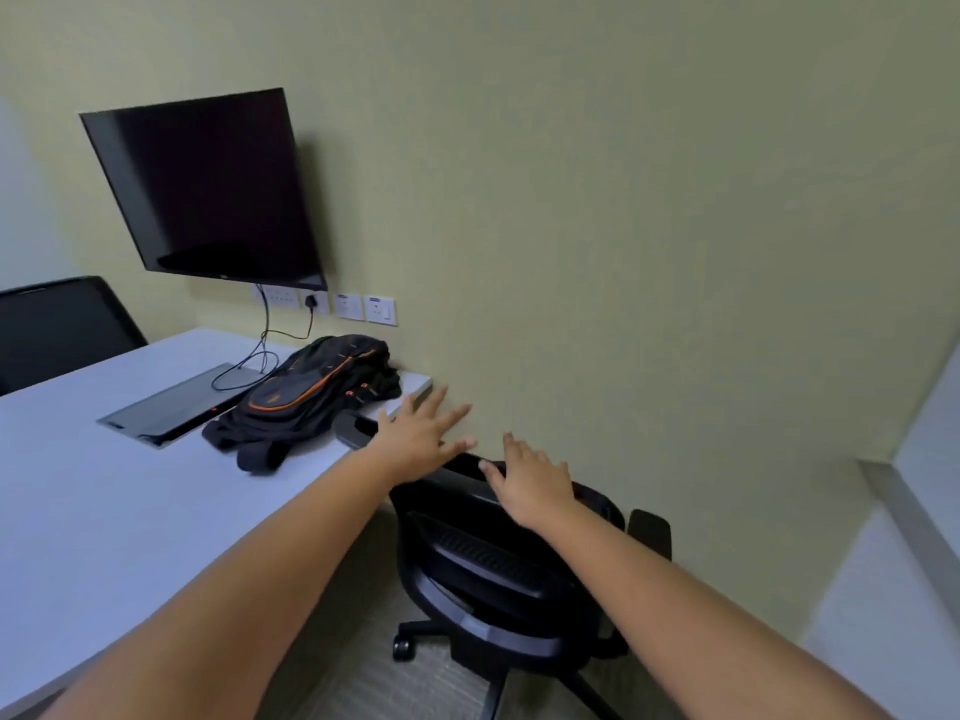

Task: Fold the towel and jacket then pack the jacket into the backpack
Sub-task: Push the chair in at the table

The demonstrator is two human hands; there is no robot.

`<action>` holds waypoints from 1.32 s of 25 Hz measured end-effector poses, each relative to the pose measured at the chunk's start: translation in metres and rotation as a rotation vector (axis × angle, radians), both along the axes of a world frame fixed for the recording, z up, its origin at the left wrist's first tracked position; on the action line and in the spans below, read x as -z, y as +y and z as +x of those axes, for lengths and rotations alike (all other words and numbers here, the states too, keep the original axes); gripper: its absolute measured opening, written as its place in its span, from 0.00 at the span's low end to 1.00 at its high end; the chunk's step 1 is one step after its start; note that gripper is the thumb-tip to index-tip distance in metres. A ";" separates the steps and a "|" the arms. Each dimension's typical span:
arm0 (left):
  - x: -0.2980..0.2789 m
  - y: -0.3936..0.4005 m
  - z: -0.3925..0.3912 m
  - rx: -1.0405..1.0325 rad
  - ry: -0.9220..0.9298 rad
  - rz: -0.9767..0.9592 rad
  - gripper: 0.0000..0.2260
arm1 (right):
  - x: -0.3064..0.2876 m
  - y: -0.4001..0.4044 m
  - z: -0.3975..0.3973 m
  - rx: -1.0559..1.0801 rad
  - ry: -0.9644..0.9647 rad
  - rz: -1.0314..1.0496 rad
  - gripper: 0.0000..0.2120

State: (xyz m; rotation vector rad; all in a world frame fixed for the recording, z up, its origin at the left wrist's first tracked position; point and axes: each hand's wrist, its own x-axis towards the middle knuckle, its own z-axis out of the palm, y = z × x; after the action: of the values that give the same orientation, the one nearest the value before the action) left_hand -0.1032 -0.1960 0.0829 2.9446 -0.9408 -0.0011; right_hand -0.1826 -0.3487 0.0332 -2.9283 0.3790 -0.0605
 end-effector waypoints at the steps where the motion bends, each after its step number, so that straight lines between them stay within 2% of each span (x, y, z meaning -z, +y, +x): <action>1: 0.009 -0.002 -0.001 0.031 0.030 0.023 0.27 | 0.005 -0.001 -0.002 -0.002 0.035 0.030 0.31; 4: 0.028 -0.003 0.004 0.092 0.148 0.035 0.25 | 0.006 -0.002 -0.005 -0.023 0.082 0.041 0.28; 6: 0.035 -0.003 0.014 0.106 0.247 0.031 0.24 | 0.007 0.000 -0.007 -0.040 0.050 0.038 0.27; 8: 0.041 0.000 0.026 0.108 0.271 0.050 0.26 | 0.008 0.001 -0.012 -0.067 0.010 0.022 0.26; 13: 0.047 0.010 0.051 0.141 0.194 0.007 0.23 | 0.004 -0.008 -0.019 -0.168 0.006 0.126 0.24; 16: 0.047 0.019 0.070 0.070 0.185 0.000 0.31 | 0.002 -0.014 -0.021 -0.198 0.014 0.164 0.24; 21: 0.057 0.023 0.067 0.045 0.107 -0.072 0.38 | 0.003 -0.019 -0.028 -0.250 -0.004 0.104 0.32; 23: 0.060 0.028 0.066 0.081 0.089 -0.099 0.42 | 0.005 -0.025 -0.032 -0.269 -0.006 0.082 0.34; 27: 0.060 0.027 0.044 0.175 0.004 -0.108 0.39 | 0.006 -0.045 -0.040 -0.310 0.019 0.086 0.33; 30: 0.063 0.019 0.026 0.238 -0.073 -0.137 0.42 | 0.004 -0.069 -0.052 -0.326 0.018 0.060 0.32; 33: 0.066 0.011 0.005 0.273 -0.102 -0.156 0.42 | 0.004 -0.097 -0.068 -0.357 0.004 0.008 0.36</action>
State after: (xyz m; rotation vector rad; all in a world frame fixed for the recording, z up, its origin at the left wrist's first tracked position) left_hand -0.0985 -0.1852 0.0171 2.6746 -1.2865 0.2035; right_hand -0.2504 -0.4459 0.0289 -2.9378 -0.1460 -0.0031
